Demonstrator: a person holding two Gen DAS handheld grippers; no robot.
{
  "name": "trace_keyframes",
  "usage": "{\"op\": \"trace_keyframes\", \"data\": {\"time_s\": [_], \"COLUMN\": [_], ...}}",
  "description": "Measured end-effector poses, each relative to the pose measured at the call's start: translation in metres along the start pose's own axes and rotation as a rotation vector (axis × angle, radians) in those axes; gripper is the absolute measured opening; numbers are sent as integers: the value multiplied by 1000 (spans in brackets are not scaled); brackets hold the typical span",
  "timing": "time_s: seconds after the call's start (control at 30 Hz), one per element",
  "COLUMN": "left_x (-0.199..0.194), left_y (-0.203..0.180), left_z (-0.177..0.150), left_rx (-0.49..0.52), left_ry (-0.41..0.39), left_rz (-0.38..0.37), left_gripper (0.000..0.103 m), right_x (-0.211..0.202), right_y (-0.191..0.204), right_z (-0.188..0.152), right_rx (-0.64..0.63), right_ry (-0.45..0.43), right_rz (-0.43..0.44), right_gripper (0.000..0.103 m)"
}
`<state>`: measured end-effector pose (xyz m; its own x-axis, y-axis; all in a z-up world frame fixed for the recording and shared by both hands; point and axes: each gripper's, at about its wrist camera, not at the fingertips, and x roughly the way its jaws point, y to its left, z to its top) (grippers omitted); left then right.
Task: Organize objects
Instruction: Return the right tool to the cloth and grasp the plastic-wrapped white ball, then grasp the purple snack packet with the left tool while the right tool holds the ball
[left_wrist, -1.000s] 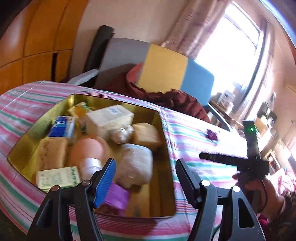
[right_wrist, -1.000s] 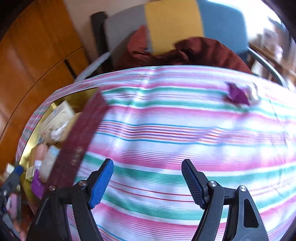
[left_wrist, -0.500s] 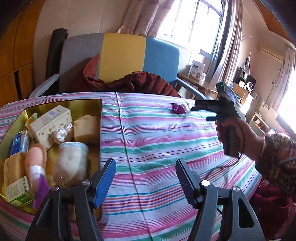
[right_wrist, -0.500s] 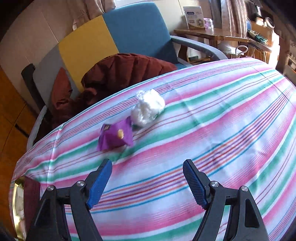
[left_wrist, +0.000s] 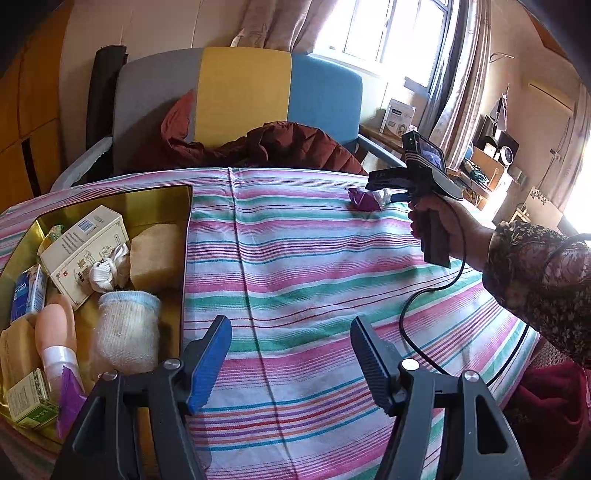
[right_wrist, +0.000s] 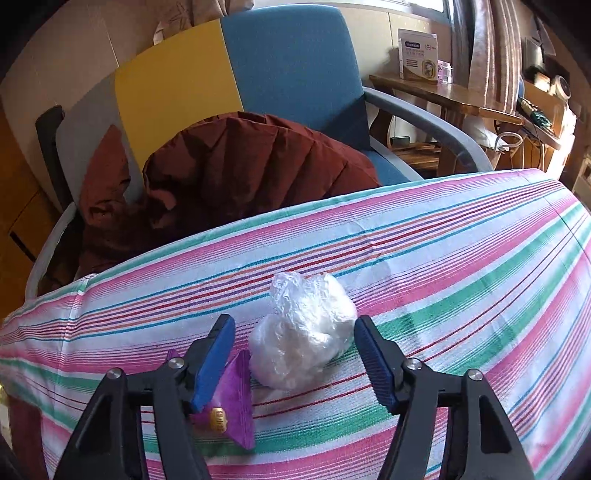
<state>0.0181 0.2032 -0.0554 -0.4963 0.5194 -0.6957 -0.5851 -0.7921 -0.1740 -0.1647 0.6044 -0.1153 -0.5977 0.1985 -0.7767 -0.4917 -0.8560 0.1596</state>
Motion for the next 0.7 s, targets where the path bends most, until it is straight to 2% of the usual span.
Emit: {"op": "trace_keyframes", "data": {"time_s": [0.17, 0.43, 0.53, 0.67, 0.7], "left_x": [13, 29, 40, 62, 70], "left_y": [-11, -31, -35, -45, -47], "left_z": [3, 15, 26, 46, 50], "left_rx": [13, 37, 17, 13, 15], "left_ry": [26, 49, 61, 67, 80], "left_rz": [-24, -70, -81, -91, -97], "left_gripper": [68, 68, 68, 68, 71], "right_x": [-4, -35, -57, -84, -89], "right_y": [-14, 4, 5, -16, -22], "right_z": [-8, -37, -48, -60, -63], "right_rx": [29, -92, -150, -156, -162], "right_ry": [7, 87, 103, 97, 87], "right_rz": [54, 231, 224, 183, 165], "right_gripper": [47, 45, 45, 46, 46]}}
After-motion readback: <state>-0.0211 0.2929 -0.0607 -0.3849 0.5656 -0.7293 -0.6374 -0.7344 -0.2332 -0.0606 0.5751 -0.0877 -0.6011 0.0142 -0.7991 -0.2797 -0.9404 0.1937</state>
